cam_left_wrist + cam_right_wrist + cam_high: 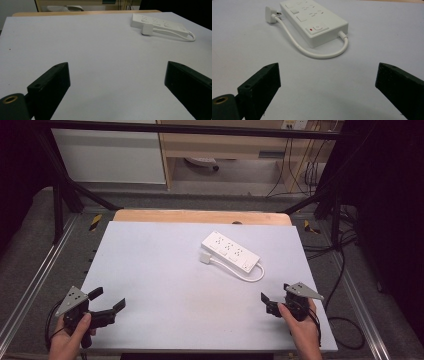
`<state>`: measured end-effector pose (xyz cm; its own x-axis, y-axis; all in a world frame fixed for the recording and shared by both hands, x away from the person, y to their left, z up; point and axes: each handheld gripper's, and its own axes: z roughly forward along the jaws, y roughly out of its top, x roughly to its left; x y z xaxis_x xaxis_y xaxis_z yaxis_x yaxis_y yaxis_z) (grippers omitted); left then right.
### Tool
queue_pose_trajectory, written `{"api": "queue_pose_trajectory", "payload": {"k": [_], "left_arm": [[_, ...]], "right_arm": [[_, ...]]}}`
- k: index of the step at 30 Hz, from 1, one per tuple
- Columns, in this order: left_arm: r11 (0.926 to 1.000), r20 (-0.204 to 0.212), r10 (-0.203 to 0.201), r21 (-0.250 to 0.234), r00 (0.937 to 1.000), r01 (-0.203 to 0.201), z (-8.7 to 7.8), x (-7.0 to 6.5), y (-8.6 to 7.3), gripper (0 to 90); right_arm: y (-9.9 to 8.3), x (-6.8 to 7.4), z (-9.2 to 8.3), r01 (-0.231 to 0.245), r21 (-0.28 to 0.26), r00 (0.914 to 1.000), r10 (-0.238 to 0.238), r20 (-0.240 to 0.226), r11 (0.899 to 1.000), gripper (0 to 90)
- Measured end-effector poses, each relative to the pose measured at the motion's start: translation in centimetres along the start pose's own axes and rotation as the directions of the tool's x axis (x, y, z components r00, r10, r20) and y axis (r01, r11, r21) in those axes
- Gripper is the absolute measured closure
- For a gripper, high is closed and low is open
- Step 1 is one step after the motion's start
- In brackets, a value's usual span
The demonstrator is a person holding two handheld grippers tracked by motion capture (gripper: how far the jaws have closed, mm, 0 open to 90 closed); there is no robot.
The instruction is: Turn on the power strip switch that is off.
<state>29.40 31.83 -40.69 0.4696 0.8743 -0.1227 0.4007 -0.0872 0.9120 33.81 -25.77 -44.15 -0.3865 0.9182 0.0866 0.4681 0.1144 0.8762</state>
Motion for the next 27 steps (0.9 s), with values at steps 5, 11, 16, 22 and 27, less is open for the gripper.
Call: {"api": "queue_pose_trajectory", "payload": {"k": [5,11,16,22,27], "left_arm": [[1.0,0.001,0.002,0.002,1.0,-0.002,0.06,-0.1,-0.02,6.4],[1.0,0.008,0.008,-0.004,0.9999,-0.008,-0.02,-0.11,-0.02,6.3],[0.9999,0.013,0.012,-0.004,0.9998,-0.012,0.03,-0.14,-0.04,6.3],[0.9998,0.014,0.017,-0.008,0.9998,-0.017,0.07,-0.23,-0.12,6.3],[0.9999,0.018,0.012,-0.007,0.9998,-0.012,0.1,-0.25,-0.11,6.3]], "right_arm": [[0.1,-0.11,-0.24,-0.018,-0.006,0.9998,0.018,-0.002,1.0,5.9],[0.35,0.03,-0.14,-0.002,-0.001,1.0,0.002,-0.004,1.0,5.1],[0.45,0.06,-0.06,-0.002,0.002,1.0,0.002,-0.006,1.0,4.0],[0.67,-0.13,-0.25,-0.013,-0.005,0.9996,0.013,-0.026,1.0,3.1],[0.74,-0.15,-0.43,-0.01,-0.012,0.9994,0.01,-0.034,1.0,3.0]]}}
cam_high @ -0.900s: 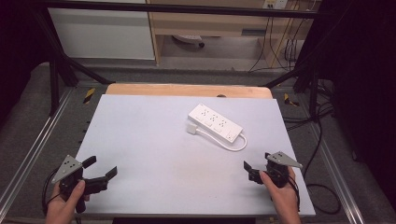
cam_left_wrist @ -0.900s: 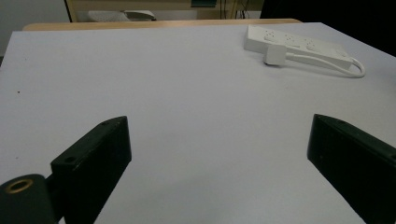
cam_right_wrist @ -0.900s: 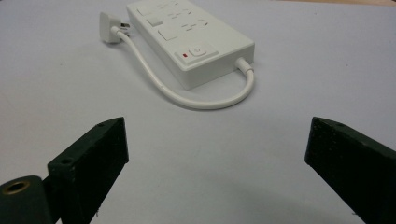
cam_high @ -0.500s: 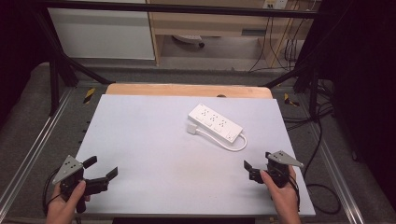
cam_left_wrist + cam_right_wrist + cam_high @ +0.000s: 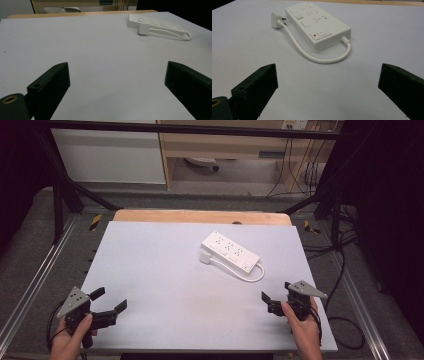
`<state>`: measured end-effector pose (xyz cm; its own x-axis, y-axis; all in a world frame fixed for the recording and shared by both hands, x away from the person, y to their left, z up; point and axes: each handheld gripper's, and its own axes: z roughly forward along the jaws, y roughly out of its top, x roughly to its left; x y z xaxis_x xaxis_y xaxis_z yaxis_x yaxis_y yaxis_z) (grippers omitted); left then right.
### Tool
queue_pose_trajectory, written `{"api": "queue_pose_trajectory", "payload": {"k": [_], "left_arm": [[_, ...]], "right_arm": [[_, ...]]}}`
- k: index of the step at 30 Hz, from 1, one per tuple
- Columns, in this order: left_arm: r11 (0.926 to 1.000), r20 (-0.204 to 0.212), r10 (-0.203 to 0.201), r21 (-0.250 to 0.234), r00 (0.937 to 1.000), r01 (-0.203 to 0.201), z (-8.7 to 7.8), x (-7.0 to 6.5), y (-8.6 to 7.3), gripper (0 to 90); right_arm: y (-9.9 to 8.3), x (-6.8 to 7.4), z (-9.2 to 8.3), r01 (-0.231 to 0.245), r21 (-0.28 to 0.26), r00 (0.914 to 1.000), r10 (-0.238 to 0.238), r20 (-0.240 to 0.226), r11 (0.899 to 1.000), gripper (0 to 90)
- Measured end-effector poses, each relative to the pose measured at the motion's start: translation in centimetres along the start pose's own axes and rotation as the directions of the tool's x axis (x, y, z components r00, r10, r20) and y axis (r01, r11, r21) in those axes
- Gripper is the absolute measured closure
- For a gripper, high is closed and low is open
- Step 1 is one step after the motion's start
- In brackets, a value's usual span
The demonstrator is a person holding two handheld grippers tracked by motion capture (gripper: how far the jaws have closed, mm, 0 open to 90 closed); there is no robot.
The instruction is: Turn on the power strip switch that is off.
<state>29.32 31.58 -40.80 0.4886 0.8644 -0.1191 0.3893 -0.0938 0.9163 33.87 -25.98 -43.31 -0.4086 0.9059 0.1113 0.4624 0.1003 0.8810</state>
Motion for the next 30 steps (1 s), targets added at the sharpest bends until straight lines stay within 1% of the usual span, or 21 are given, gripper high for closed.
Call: {"api": "queue_pose_trajectory", "payload": {"k": [3,7,9,13,14,17,18,20,23,25,27,30], "left_arm": [[1.0,0.005,-0.004,-0.001,1.0,0.004,0.0,0.0,0.0,6.2],[0.9998,0.006,-0.019,0.007,0.9998,0.019,0.1,0.0,0.1,6.2],[0.9998,0.008,-0.015,0.013,0.9998,0.015,0.1,0.0,0.1,5.9],[0.9998,0.016,-0.017,0.014,0.9997,0.017,0.3,-0.1,0.1,5.9],[0.9998,0.016,-0.007,0.02,0.9998,0.007,0.3,-0.2,0.1,5.9],[0.9998,0.018,-0.009,0.02,0.9998,0.008,0.3,-0.3,0.0,5.9],[0.9996,0.017,-0.005,0.026,0.9998,0.004,0.4,-0.2,0.1,5.9],[0.9997,0.016,-0.003,0.026,0.9999,0.003,0.3,-0.2,0.1,5.8],[0.9997,0.015,-0.006,0.023,0.9999,0.005,0.3,-0.2,0.0,5.7],[0.9997,0.017,-0.005,0.025,0.9998,0.005,0.3,-0.2,0.0,5.5],[0.9995,0.019,-0.012,0.028,0.9997,0.012,0.4,-0.1,0.0,5.5],[0.9994,0.017,-0.01,0.032,0.9998,0.01,0.4,-0.1,0.0,5.5]], "right_arm": [[0.0,0.0,0.0,0.004,-0.002,1.0,-0.004,-0.001,1.0,2.9],[0.1,-0.1,-0.1,-0.005,-0.009,1.0,0.005,0.0,1.0,2.9],[0.2,-0.2,-0.2,-0.009,-0.02,0.9999,0.009,0.008,1.0,3.1],[0.3,-0.4,-0.2,-0.023,-0.024,0.9997,0.023,0.004,0.999,3.8],[0.3,-0.4,-0.2,-0.025,-0.026,0.9997,0.025,0.002,0.999,4.0],[0.4,-0.4,-0.3,-0.019,-0.033,0.9998,0.019,-0.001,0.999,4.9],[0.5,-0.4,-0.4,-0.017,-0.034,0.9998,0.017,0.004,0.999,5.3],[0.6,-0.4,-0.5,-0.024,-0.039,0.9997,0.024,0.004,0.999,5.3],[0.6,-0.5,-0.5,-0.037,-0.046,0.9993,0.037,-0.004,0.998,5.4],[0.8,-0.4,-0.5,-0.056,-0.048,0.9982,0.054,-0.024,0.997,4.9],[1.1,-0.2,-0.4,-0.053,-0.054,0.9983,0.051,-0.029,0.997,4.5],[1.5,-0.1,-0.4,-0.049,-0.061,0.9984,0.047,-0.032,0.997,4.1]]}}
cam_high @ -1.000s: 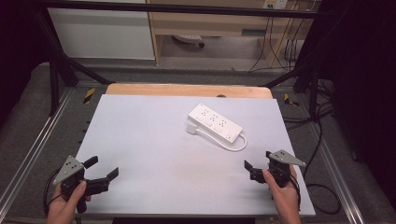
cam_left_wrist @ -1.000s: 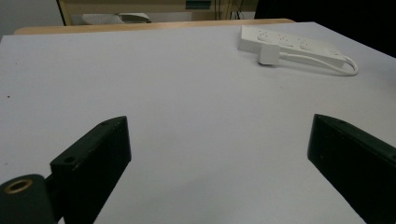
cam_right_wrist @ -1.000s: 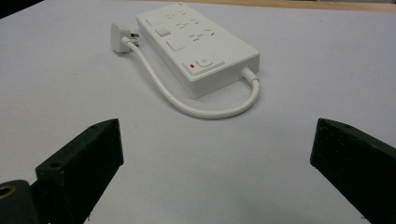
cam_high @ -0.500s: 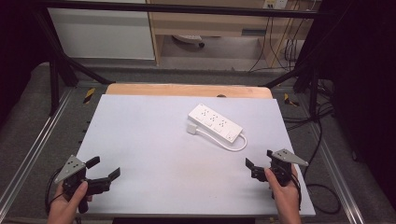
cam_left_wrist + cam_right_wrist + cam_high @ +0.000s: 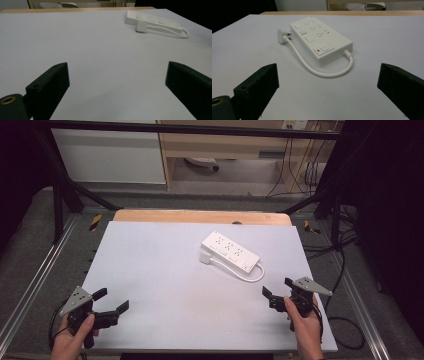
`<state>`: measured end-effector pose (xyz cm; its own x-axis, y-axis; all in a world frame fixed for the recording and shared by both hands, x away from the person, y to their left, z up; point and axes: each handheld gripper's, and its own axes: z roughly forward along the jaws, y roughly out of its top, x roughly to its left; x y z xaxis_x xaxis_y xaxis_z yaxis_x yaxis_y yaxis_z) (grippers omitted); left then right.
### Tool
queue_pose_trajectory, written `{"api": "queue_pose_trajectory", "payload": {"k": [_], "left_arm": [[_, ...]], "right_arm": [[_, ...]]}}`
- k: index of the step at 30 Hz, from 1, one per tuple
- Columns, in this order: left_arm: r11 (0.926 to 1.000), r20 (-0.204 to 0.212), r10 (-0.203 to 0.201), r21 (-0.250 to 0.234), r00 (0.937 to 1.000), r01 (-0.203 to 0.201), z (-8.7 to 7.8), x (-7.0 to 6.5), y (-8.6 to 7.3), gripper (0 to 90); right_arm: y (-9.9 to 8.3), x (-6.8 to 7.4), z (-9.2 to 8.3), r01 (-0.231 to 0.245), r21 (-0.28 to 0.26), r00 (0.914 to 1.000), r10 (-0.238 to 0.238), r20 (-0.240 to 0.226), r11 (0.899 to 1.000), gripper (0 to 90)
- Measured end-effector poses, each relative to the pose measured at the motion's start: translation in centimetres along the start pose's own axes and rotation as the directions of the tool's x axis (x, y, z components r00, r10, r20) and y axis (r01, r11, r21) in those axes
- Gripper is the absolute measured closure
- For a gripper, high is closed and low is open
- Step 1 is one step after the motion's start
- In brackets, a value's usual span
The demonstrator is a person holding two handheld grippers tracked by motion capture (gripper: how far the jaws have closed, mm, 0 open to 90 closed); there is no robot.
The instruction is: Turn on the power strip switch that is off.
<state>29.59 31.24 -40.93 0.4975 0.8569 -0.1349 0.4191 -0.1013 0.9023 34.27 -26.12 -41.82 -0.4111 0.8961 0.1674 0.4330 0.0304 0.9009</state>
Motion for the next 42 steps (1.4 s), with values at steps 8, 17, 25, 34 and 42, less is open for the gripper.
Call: {"api": "queue_pose_trajectory", "payload": {"k": [8,17,25,34,42], "left_arm": [[1.0,-0.004,0.004,-0.007,1.0,-0.004,-0.1,0.0,0.0,5.5],[1.0,-0.004,0.003,-0.001,1.0,-0.003,-0.1,0.0,0.0,5.5],[1.0,-0.005,0.004,-0.002,1.0,-0.004,-0.1,-0.1,0.0,5.5],[1.0,-0.003,0.005,-0.006,1.0,-0.005,-0.1,-0.1,0.0,5.5],[1.0,-0.003,0.007,-0.006,1.0,-0.007,-0.1,-0.1,0.0,5.5]], "right_arm": [[1.7,0.6,0.1,0.031,-0.032,0.9993,-0.03,0.021,0.999,6.0],[3.0,0.7,0.5,0.039,-0.024,0.9992,-0.039,-0.002,0.999,4.5],[4.1,1.3,0.9,0.057,-0.024,0.9981,-0.058,-0.023,0.998,5.1],[5.3,1.9,1.7,0.059,-0.04,0.9963,-0.061,-0.06,0.997,7.6],[6.7,2.5,3.4,0.076,-0.071,0.9955,-0.079,-0.052,0.995,5.3]]}}
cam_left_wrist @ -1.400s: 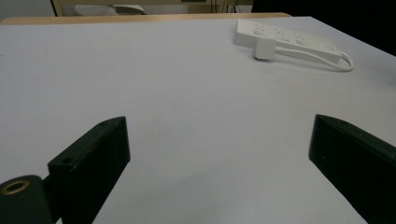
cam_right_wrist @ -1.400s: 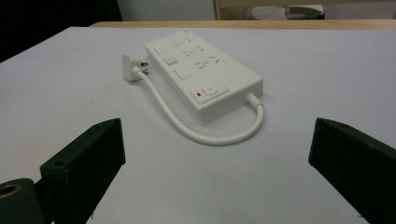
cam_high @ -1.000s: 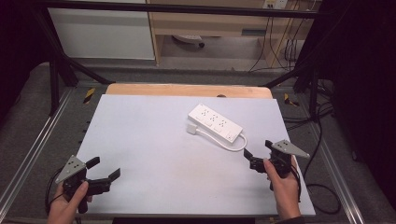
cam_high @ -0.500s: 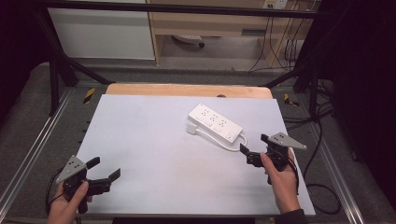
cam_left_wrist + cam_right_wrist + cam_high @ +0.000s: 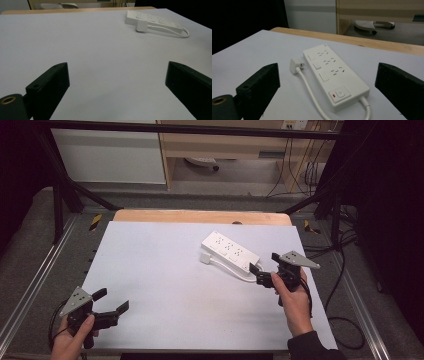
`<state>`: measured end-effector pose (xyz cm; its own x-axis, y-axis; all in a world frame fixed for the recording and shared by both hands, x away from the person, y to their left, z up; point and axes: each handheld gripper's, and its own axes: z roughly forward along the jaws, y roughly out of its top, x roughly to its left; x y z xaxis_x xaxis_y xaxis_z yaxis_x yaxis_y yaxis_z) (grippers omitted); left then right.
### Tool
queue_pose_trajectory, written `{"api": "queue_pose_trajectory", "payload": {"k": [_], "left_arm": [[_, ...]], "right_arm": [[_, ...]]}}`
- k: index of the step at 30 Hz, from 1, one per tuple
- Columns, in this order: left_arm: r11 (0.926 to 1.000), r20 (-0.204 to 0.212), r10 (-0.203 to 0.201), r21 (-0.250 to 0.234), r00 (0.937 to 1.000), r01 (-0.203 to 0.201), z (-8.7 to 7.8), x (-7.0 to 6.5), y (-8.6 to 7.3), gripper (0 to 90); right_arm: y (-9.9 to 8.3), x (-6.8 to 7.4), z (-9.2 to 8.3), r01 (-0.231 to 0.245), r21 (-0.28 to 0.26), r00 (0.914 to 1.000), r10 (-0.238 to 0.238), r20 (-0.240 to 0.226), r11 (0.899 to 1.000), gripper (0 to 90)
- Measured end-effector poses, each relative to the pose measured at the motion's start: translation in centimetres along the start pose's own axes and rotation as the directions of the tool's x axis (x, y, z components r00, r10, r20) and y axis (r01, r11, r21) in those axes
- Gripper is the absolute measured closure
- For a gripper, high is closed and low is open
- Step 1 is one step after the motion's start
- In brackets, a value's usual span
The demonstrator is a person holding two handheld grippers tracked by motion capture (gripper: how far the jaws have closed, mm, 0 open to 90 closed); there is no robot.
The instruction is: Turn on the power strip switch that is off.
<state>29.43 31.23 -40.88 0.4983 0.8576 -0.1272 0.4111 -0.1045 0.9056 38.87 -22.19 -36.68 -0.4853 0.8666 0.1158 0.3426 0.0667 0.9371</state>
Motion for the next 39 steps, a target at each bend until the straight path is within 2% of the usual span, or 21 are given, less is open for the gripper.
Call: {"api": "queue_pose_trajectory", "payload": {"k": [8,16,30,39], "left_arm": [[0.9999,0.005,0.008,0.014,1.0,-0.008,0.1,-0.1,0.0,5.5],[0.9998,0.009,0.01,0.018,0.9999,-0.011,0.1,-0.1,-0.1,5.5],[0.9997,0.009,0.015,0.02,0.9999,-0.015,0.2,-0.1,-0.1,5.5],[0.9996,0.011,0.014,0.024,0.9998,-0.015,0.2,-0.2,-0.1,5.5]], "right_arm": [[1.2,0.3,1.1,0.019,0.002,0.9998,-0.019,-0.009,1.0,4.9],[1.7,0.1,2.2,0.008,0.01,0.9999,-0.008,-0.012,1.0,4.1],[2.0,-0.9,4.0,-0.031,0.011,0.9994,0.031,0.016,0.999,3.0],[2.1,-1.1,4.9,-0.029,0.011,0.9988,0.028,0.04,1.0,3.4]]}}
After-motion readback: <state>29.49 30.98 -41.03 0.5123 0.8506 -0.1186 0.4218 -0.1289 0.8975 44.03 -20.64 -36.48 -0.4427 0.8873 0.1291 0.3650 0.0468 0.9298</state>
